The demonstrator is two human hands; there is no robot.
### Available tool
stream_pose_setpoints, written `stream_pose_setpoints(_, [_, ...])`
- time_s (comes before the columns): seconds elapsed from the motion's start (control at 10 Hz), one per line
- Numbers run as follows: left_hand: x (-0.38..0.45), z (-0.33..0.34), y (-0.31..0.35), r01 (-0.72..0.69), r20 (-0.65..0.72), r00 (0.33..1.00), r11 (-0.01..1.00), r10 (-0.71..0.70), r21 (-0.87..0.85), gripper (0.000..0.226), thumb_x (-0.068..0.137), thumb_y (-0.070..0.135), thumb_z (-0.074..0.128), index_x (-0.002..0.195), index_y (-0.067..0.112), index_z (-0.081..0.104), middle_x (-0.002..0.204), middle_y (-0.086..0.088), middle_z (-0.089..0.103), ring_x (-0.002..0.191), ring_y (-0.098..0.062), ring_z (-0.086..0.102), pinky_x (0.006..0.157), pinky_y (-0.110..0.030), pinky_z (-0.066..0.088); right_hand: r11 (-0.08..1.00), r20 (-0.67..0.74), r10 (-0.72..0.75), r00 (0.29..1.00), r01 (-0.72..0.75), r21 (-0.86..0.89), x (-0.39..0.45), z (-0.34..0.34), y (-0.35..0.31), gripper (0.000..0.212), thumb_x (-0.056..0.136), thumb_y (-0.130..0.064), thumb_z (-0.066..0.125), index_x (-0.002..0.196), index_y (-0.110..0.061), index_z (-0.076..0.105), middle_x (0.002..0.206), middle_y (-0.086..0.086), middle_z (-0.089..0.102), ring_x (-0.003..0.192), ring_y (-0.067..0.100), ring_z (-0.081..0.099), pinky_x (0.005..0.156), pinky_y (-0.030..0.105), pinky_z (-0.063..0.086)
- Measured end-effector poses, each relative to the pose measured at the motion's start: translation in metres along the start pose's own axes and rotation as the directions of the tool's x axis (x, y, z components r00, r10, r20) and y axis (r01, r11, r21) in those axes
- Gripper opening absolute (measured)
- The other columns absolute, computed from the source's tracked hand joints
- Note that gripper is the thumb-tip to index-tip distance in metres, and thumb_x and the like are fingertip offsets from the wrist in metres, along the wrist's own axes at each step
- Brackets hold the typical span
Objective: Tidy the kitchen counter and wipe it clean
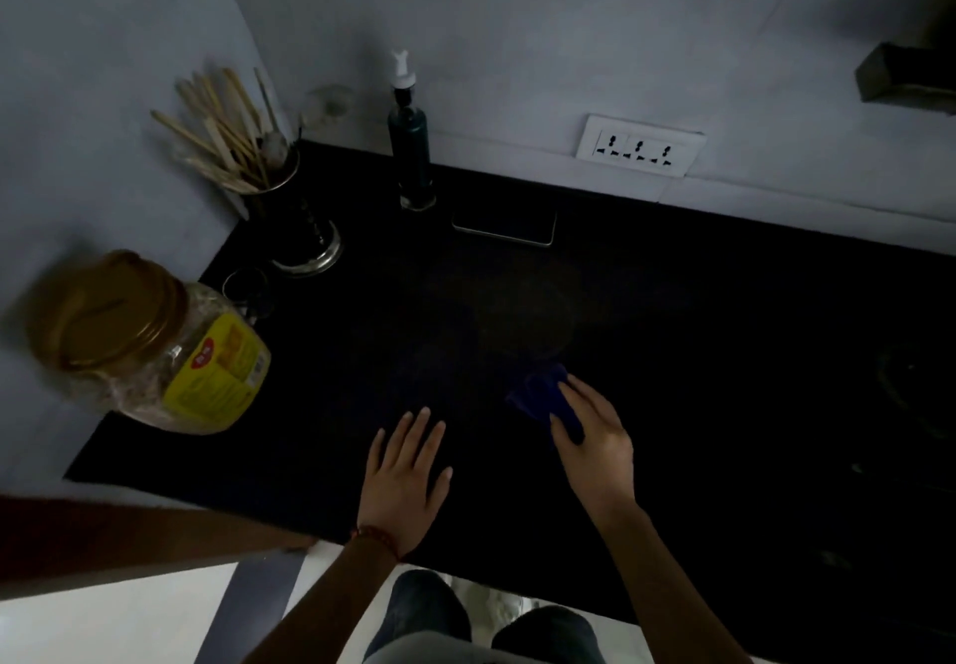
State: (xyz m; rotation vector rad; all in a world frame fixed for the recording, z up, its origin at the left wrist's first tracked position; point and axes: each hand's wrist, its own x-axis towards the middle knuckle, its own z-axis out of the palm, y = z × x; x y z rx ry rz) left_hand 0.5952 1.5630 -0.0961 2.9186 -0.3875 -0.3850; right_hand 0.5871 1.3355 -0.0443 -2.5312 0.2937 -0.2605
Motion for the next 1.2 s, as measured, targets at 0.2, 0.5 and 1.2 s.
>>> stream_pose_setpoints(0.2, [0.000, 0.001, -0.001, -0.013, -0.030, 0.999, 1.000, 0.013, -0.003, 0.059, 0.091, 0.051, 0.005, 0.133, 0.024, 0.036, 0.141, -0.003, 0.047, 0.132, -0.017, 0.024, 0.108, -0.039, 0.015, 0.972, 0.125, -0.138, 0.983, 0.158, -0.172, 0.015, 0.033, 0.017, 0.044, 0.080, -0.016, 0.066, 0.123, -0.015, 0.055, 0.136, 0.005, 0.051, 0.127, 0.019, 0.044, 0.096, 0.036, 0.050])
stream_pose_setpoints(0.5, [0.000, 0.001, -0.001, -0.009, -0.023, 1.000, 1.000, 0.009, -0.009, 0.061, 0.091, 0.051, 0.004, 0.132, 0.023, 0.038, 0.140, -0.003, 0.049, 0.131, -0.017, 0.025, 0.106, -0.039, 0.015, 0.897, 0.136, -0.188, 0.973, 0.227, -0.380, 0.007, 0.034, 0.020, 0.043, 0.084, -0.027, 0.051, 0.124, -0.012, 0.056, 0.136, 0.009, 0.053, 0.124, 0.023, 0.051, 0.091, 0.037, 0.053])
stream_pose_setpoints(1.2, [0.013, -0.050, -0.010, -0.017, 0.021, 0.999, 0.883, 0.030, -0.469, 0.075, 0.072, 0.059, 0.030, 0.133, 0.016, 0.043, 0.146, -0.008, 0.036, 0.139, -0.022, 0.026, 0.111, -0.024, 0.019, 0.999, -0.054, 0.039, 0.998, -0.039, 0.008, -0.048, -0.053, -0.016, 0.028, 0.085, -0.017, 0.062, 0.113, -0.021, 0.063, 0.123, -0.013, 0.052, 0.116, 0.011, 0.055, 0.095, 0.013, 0.034])
